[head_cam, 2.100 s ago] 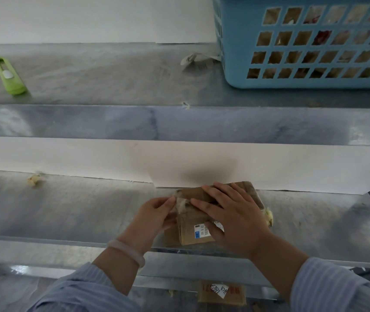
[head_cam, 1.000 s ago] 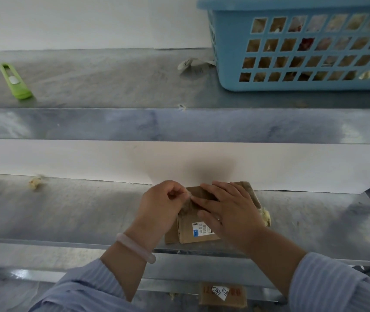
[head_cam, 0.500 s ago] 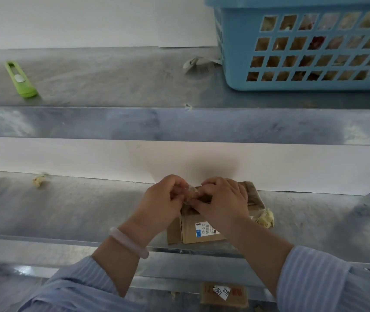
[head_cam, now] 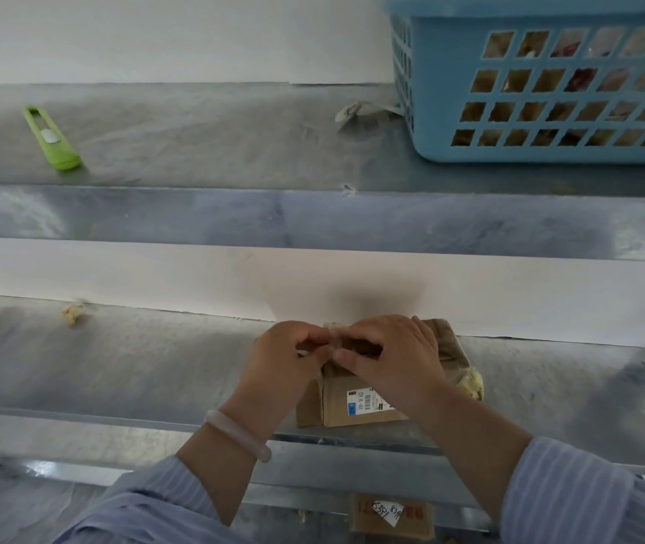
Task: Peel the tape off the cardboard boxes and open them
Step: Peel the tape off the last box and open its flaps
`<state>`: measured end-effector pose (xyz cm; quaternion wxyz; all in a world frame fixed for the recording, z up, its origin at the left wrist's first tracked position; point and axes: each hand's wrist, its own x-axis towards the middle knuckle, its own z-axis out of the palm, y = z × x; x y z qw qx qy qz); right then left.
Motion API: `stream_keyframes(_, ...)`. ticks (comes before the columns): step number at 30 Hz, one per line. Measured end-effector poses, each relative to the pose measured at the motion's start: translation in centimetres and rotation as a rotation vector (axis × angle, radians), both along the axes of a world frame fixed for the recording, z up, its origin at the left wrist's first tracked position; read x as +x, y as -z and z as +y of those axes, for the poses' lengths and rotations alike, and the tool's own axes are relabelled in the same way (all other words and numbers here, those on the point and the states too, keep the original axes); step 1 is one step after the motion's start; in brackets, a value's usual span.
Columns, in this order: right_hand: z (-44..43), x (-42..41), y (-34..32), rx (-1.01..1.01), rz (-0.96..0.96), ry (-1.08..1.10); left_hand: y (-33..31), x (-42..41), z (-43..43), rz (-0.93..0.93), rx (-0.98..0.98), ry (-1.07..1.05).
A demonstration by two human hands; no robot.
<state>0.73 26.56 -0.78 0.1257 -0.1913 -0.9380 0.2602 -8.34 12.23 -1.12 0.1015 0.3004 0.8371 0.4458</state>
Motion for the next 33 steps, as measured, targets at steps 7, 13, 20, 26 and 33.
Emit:
stream_keyframes(7, -0.6, -0.5, 0.0, -0.042, 0.029, 0.082, 0.6, -0.5, -0.2, 0.025, 0.009, 0.060)
stream_keyframes(13, -0.5, -0.6, -0.1, -0.029, -0.017, 0.090, 3.0, 0.2, -0.2, -0.130, 0.132, -0.054)
stream_keyframes(20, -0.2, -0.4, -0.3, -0.059, -0.023, 0.082, 4.2, 0.5, -0.6, -0.098, 0.099, -0.003)
stream_keyframes(26, 0.4, -0.1, -0.7, -0.324, 0.017, 0.145, 4.2, 0.7, -0.6, -0.084, 0.075, -0.020)
stream_keyframes(33, 1.3, 1.2, -1.0, -0.497, 0.141, 0.227, 4.0, 0.7, -0.6, -0.018, 0.015, 0.002)
